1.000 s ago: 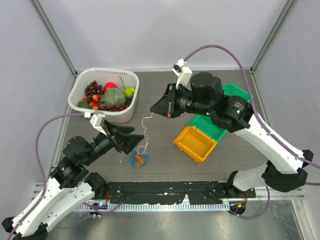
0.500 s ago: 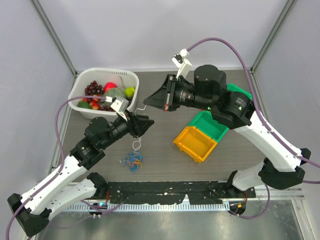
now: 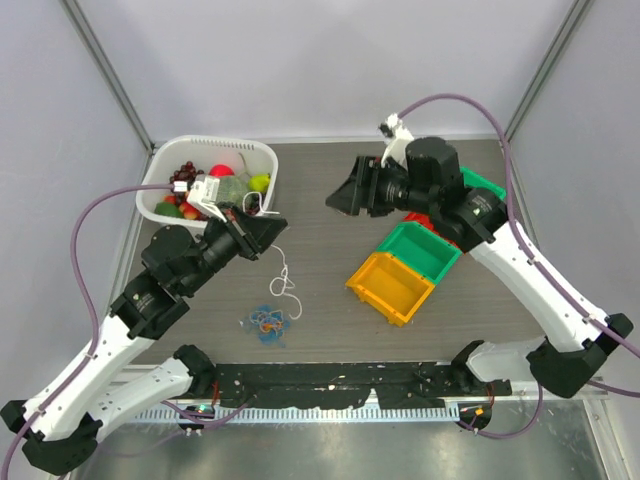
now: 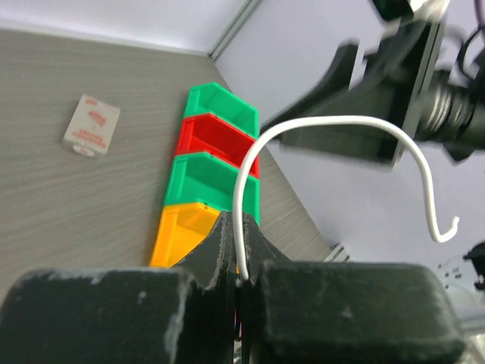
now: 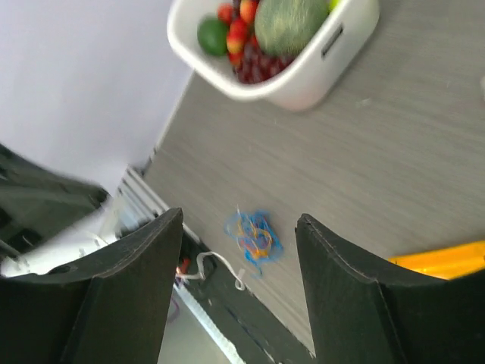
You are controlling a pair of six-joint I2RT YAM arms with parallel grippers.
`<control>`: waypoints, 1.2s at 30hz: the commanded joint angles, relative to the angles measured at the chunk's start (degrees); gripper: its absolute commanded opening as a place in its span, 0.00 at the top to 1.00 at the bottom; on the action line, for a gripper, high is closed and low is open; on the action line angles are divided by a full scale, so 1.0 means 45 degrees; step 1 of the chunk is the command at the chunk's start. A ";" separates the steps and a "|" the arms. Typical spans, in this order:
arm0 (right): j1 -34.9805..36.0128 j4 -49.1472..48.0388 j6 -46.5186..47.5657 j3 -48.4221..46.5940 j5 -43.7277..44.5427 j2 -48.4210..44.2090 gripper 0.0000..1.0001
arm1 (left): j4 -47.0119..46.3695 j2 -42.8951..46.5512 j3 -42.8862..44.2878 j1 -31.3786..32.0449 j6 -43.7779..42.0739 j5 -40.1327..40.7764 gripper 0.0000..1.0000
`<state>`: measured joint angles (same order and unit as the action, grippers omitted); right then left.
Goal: Untangle the cables
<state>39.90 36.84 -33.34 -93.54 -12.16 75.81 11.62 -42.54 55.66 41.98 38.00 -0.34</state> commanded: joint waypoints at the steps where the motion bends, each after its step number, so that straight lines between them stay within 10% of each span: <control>1: 0.0079 -0.2633 0.1766 0.3625 -0.2078 -0.1514 0.33 | 0.2357 0.0157 0.0775 -0.0051 0.2217 0.1792 1.00; 10: 0.2479 -0.9374 0.2037 0.8206 -0.4071 -0.1302 0.31 | 0.2829 0.0002 0.1322 -0.0051 0.4874 0.1971 1.00; 36: 0.2950 -1.1585 0.1999 0.9185 -0.5070 -0.1495 0.34 | 0.0954 -0.0975 0.1303 -0.0539 0.7317 0.0134 1.00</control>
<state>53.15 -10.68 -24.12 -50.65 -32.99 69.23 19.68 -47.09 61.63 40.36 69.65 1.45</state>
